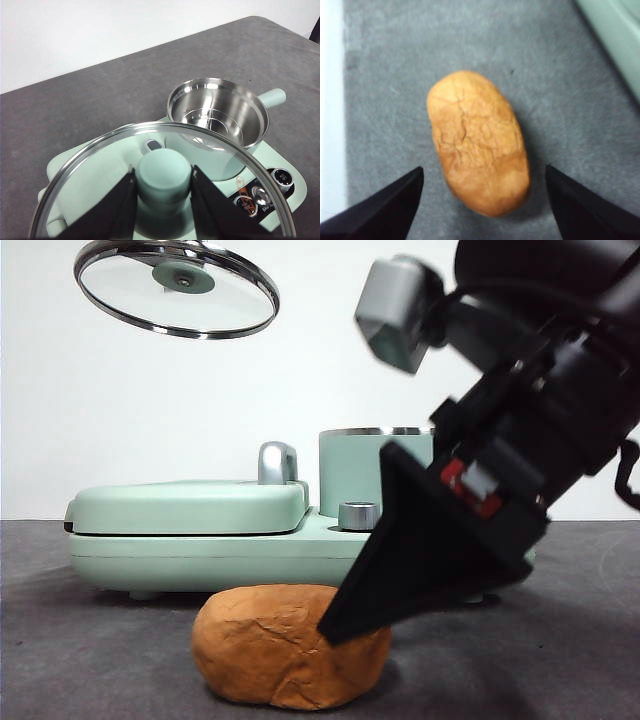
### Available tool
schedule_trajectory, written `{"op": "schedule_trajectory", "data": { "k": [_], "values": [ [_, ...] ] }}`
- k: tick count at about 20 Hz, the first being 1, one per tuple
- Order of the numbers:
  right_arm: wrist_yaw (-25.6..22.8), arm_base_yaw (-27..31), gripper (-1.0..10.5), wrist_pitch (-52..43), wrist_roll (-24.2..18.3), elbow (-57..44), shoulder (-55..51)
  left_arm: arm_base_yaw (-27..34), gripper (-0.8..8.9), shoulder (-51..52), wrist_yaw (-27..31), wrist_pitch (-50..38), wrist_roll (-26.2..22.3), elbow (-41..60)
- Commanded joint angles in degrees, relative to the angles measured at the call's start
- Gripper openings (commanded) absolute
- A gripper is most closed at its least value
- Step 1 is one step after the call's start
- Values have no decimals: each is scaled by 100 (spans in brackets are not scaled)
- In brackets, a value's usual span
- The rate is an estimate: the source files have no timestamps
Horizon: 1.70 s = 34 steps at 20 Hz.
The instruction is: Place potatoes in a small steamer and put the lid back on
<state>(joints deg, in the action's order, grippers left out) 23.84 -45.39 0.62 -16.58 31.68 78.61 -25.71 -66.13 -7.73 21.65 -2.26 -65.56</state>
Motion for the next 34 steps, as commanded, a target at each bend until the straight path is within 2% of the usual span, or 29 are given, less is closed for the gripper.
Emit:
{"op": "schedule_trajectory", "data": {
  "k": [1, 3, 6, 8, 15, 18, 22, 27, 29, 34],
  "values": [
    [13, -125, 386, -50, 168, 216, 286, -22, 10, 24, -20, -160, 17, -111],
    [7, -223, 381, -55, 254, 376, 463, -22, 10, 24, -17, -157, 20, -111],
    [-107, -363, 268, 129, 313, 664, 632, -22, 9, 24, -17, -153, 20, -111],
    [-313, -442, 263, 356, 308, 811, 678, -22, 10, 24, -17, -151, 20, -111],
    [-452, -479, 233, 1335, 315, 868, 678, -22, 10, 26, -17, -153, 17, -111],
    [-433, -476, 213, 1668, 579, 935, 662, -22, 9, 26, -17, -153, 17, -111],
    [-446, -466, 213, 2771, 844, 1462, 592, -22, 9, 26, -17, -153, 15, -111],
    [-511, -461, 213, 4072, 914, 2634, 522, -22, 9, 26, -17, -157, -4, -111],
    [-730, -461, 213, 4363, 925, 3176, 494, -22, 9, 26, -17, -157, -4, -111],
    [-1722, -337, 214, 4835, 1010, 4548, 485, -22, 10, 26, -17, -205, -9, -111]
  ]
}}
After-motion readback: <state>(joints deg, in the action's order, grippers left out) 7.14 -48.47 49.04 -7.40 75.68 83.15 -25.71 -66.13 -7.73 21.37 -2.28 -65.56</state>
